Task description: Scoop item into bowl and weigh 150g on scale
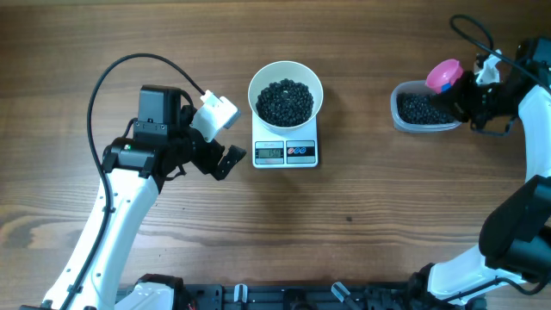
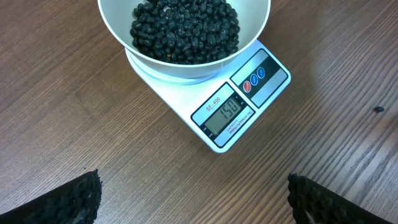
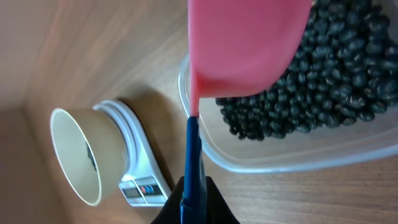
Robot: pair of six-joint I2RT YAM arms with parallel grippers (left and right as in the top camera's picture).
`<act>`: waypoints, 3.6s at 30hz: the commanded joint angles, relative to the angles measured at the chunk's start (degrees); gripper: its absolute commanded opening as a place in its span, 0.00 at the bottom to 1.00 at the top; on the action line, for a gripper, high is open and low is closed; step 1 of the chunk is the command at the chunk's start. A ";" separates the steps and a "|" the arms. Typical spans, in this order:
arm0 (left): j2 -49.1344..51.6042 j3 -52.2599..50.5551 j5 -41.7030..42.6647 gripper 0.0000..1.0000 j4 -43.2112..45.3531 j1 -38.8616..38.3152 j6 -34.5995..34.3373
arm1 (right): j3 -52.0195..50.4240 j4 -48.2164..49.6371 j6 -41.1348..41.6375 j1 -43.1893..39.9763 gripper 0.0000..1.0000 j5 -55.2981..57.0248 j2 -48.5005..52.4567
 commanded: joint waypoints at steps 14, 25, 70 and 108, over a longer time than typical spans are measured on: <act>-0.20 -0.37 0.33 1.00 0.15 0.31 -0.17 | -0.52 3.67 9.55 1.11 0.04 -1.03 -1.25; -0.20 -0.37 0.31 1.00 0.15 0.31 -0.15 | -0.59 1.31 15.69 5.05 0.04 9.55 -1.25; -0.20 -0.37 0.31 1.00 0.15 0.31 -0.17 | -0.59 0.39 15.52 5.05 0.04 7.34 -1.22; -0.20 -0.37 0.33 1.00 0.15 0.31 -0.17 | -0.59 5.73 15.61 5.07 0.04 7.72 -1.25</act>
